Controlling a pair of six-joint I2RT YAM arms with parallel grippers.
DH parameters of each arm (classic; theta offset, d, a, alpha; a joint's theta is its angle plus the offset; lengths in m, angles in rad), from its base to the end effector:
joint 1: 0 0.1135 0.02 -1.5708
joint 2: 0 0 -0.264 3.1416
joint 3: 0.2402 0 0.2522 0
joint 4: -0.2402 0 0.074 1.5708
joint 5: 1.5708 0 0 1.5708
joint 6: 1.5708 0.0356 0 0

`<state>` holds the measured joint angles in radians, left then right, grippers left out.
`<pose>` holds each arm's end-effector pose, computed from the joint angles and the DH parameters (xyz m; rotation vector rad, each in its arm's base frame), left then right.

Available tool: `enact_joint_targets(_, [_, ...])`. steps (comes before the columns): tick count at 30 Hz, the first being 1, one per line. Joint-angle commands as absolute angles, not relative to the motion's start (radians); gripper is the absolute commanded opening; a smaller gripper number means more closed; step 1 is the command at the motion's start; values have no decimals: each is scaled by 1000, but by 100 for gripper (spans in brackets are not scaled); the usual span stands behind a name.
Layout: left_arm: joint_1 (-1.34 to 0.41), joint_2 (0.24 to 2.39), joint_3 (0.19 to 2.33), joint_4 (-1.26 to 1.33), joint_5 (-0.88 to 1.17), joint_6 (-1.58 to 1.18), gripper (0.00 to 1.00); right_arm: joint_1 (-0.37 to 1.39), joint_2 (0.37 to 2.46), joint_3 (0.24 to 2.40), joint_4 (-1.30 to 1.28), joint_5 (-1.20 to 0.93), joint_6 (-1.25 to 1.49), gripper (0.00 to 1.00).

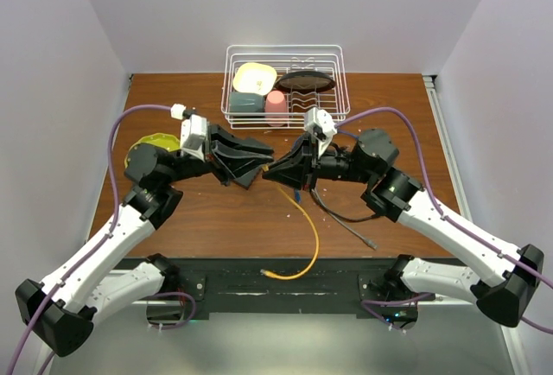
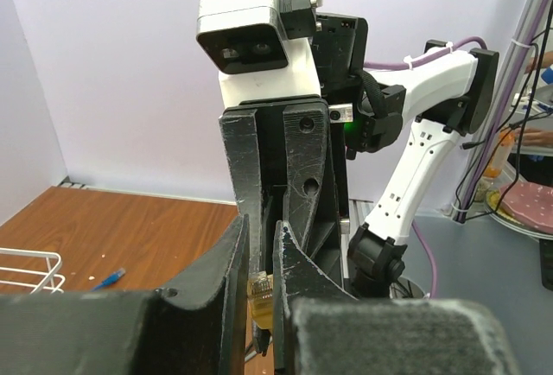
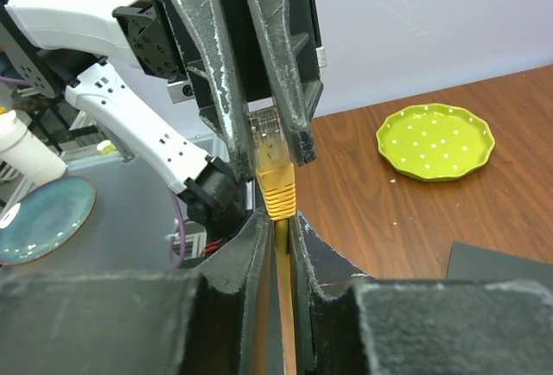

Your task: Insert the plug into the switch port

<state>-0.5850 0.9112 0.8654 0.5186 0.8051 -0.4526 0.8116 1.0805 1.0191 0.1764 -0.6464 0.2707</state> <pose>0.1472 -0.1283 0.4158 0.8536 1.0680 -1.3245 0.1535 0.1929 0.4030 -0.9611 1.3182 1.3211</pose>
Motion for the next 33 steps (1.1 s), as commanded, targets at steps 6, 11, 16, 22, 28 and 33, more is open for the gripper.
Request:
enact_joint_targets(6, [-588, 930, 864, 583, 856, -477, 0, 798, 1055, 1006, 267, -604, 316, 0])
enact_joint_targets(11, [-586, 954, 874, 562, 847, -457, 18, 793, 1058, 1012, 235, -536, 307, 0])
enact_joint_targets(16, [-586, 950, 907, 404, 695, -382, 82, 785, 1062, 1017, 122, -343, 276, 0])
enact_joint_targets(22, [-584, 942, 919, 221, 284, -322, 98, 782, 1065, 1029, -52, -14, 241, 0])
enact_joint_targets(28, [-586, 1079, 968, 49, -130, -301, 100, 784, 1137, 1051, -190, 284, 239, 0])
enact_joint_targets(33, [-568, 1238, 980, 40, -149, -304, 100, 784, 1259, 1061, -203, 357, 221, 0])
